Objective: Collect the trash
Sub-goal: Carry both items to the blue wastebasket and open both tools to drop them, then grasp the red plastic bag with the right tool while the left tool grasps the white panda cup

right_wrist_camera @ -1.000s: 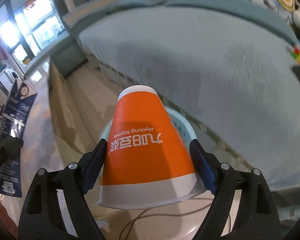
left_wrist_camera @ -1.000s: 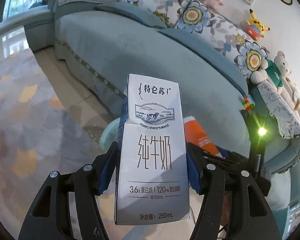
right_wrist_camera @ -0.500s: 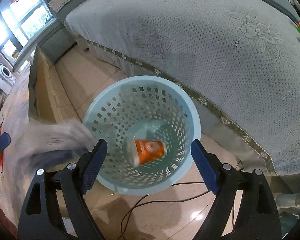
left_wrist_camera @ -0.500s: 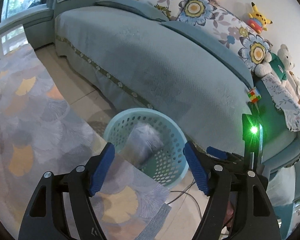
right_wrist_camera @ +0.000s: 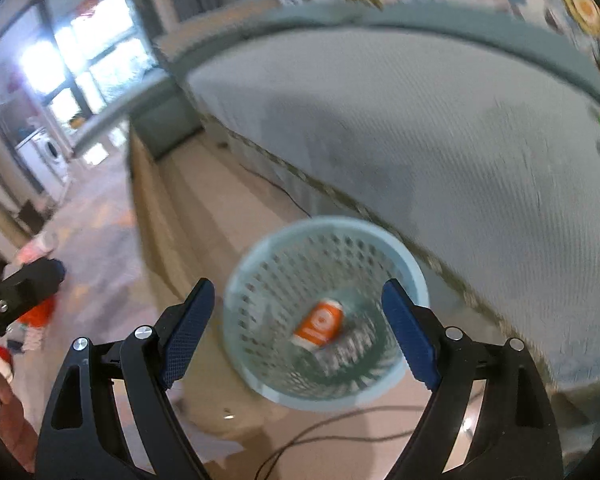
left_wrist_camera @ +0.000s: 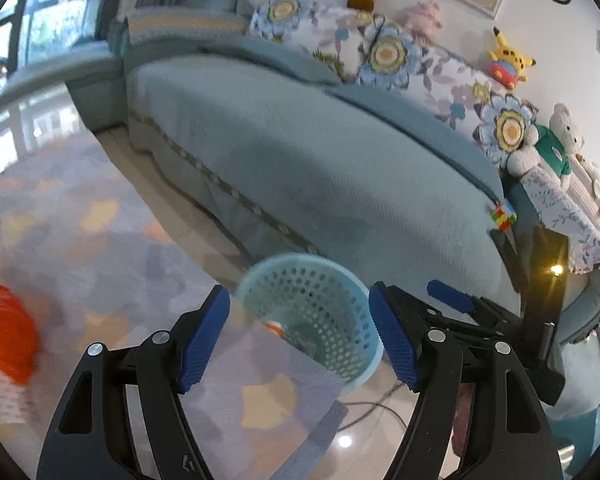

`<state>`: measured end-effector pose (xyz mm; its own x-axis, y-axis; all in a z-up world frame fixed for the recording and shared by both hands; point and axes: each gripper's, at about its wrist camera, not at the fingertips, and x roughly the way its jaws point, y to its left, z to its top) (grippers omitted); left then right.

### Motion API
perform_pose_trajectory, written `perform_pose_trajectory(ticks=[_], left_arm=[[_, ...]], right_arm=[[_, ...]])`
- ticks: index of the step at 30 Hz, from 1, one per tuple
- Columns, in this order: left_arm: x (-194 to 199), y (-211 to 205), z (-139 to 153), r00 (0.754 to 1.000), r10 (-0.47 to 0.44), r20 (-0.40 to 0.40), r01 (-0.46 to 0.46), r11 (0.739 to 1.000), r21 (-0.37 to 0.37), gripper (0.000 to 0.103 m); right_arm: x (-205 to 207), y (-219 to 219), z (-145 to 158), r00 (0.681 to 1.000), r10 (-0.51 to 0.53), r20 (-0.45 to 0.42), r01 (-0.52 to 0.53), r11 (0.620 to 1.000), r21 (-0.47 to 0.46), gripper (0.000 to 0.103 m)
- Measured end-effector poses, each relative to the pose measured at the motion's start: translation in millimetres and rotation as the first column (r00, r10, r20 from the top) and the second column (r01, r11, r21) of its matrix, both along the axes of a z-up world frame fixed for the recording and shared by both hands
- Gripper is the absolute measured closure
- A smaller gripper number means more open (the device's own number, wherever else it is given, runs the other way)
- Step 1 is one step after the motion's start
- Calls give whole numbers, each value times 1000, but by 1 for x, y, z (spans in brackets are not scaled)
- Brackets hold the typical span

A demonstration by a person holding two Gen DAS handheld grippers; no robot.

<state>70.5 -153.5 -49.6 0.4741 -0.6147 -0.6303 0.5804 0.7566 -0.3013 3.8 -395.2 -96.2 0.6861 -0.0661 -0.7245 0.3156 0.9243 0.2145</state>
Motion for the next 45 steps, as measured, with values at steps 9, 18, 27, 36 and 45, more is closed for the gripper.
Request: perform_pose_trajectory(ticks=[9,18,27,36,45], left_arm=[[-24,104,63,972,203,117,-195,978,-74,33],[-34,247,88,871,474,131,-463,880,-103,29],[-45,382,37,713,700,37,-700,714,-23,25],[-46,440,-31,638,764,-97,-765,643,34,25],[-31,439,-62,632,756,-168,-754,651,91,24]], right_arm=[[3,103,73,947,267,176,-246,960,-133,21],[30,210,88,860,477,182,-448,876,-177,21],[75,294,53,797,588,137,-563,806,-183,21],[112,336,1,783,621,38,-605,774,-184,21],[118,347,-17,780,624,-34,-618,761,-197,66]])
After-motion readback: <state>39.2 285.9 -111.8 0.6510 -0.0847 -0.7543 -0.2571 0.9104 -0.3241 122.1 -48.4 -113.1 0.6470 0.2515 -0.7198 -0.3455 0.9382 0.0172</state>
